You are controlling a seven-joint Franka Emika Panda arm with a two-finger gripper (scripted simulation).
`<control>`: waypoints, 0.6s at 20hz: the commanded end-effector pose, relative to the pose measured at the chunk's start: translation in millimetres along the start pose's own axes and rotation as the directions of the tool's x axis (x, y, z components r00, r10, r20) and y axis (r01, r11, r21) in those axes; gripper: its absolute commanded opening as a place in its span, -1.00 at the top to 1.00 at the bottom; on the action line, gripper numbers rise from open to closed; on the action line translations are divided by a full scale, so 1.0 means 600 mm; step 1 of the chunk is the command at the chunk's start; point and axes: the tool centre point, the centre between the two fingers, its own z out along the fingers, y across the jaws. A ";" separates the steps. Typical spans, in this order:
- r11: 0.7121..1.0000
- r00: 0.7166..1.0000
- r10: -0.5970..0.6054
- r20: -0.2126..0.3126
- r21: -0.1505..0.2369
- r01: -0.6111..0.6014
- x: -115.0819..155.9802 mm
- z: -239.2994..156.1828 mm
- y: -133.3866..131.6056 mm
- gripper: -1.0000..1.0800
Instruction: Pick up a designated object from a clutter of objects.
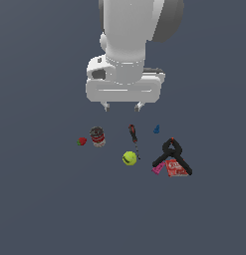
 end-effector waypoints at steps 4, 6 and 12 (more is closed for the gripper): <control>1.000 1.000 0.001 -0.003 0.000 -0.001 0.002 -0.002 0.005 -0.92; 1.000 1.000 0.002 -0.008 0.000 -0.002 0.004 -0.007 0.015 -0.92; 1.000 1.000 0.007 -0.018 -0.001 -0.007 0.008 -0.022 0.034 -0.92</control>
